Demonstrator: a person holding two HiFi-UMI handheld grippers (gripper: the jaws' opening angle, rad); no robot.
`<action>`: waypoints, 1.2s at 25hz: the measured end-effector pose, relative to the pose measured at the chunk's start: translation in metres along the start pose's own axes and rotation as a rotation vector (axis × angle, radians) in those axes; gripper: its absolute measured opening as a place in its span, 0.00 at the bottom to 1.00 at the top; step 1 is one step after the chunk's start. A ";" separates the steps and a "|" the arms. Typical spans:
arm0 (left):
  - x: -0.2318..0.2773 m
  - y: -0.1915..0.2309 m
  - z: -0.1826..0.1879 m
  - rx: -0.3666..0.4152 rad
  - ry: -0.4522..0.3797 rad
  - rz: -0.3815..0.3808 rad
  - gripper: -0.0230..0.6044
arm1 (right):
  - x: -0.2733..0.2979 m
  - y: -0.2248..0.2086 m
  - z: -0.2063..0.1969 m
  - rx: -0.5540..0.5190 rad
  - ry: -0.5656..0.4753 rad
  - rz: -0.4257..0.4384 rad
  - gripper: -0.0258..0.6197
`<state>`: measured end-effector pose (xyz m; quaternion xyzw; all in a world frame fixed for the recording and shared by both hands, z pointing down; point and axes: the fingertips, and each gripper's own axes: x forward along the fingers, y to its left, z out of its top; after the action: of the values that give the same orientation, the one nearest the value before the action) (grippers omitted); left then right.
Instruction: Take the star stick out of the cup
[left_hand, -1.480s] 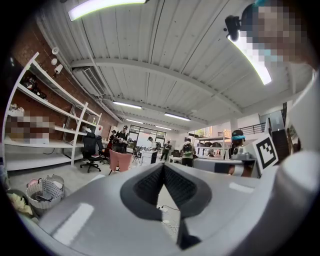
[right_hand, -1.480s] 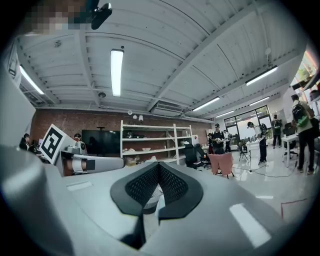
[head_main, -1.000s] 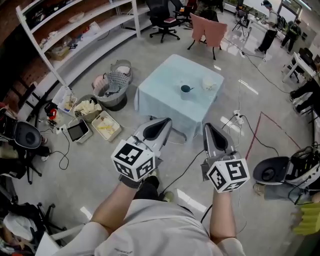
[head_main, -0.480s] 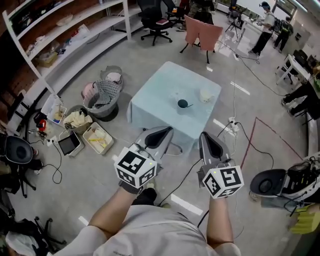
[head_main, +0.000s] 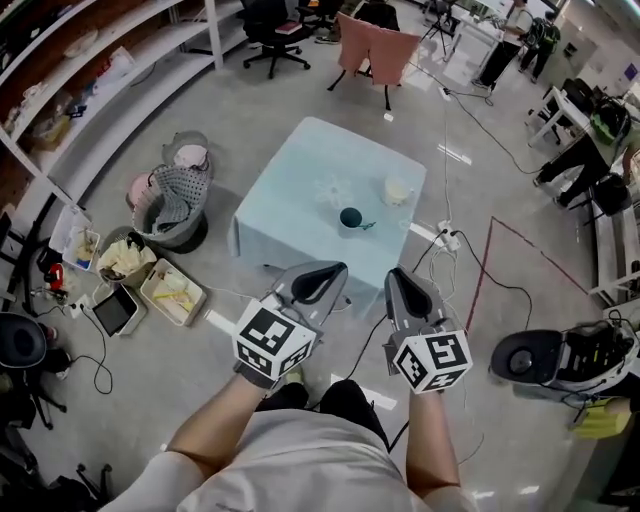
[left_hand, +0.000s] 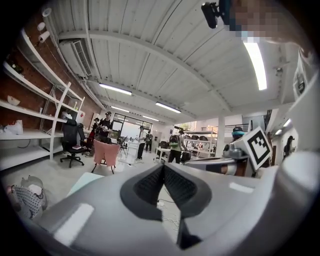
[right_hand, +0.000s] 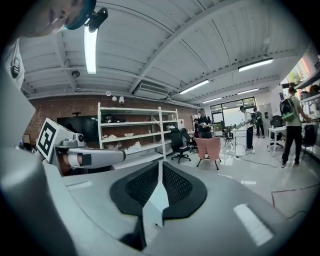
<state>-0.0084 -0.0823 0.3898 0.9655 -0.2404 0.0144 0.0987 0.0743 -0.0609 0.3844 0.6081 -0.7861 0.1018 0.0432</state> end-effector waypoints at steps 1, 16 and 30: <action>0.004 0.003 -0.003 -0.005 0.004 -0.006 0.05 | 0.004 -0.003 -0.004 -0.003 0.010 -0.008 0.06; 0.072 0.043 -0.047 -0.013 0.088 -0.016 0.05 | 0.088 -0.085 -0.078 -0.117 0.193 0.033 0.20; 0.162 0.095 -0.096 -0.085 0.204 0.123 0.05 | 0.177 -0.159 -0.175 -0.371 0.422 0.245 0.20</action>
<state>0.0925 -0.2204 0.5137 0.9375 -0.2882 0.1082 0.1624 0.1723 -0.2297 0.6061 0.4559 -0.8324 0.0852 0.3032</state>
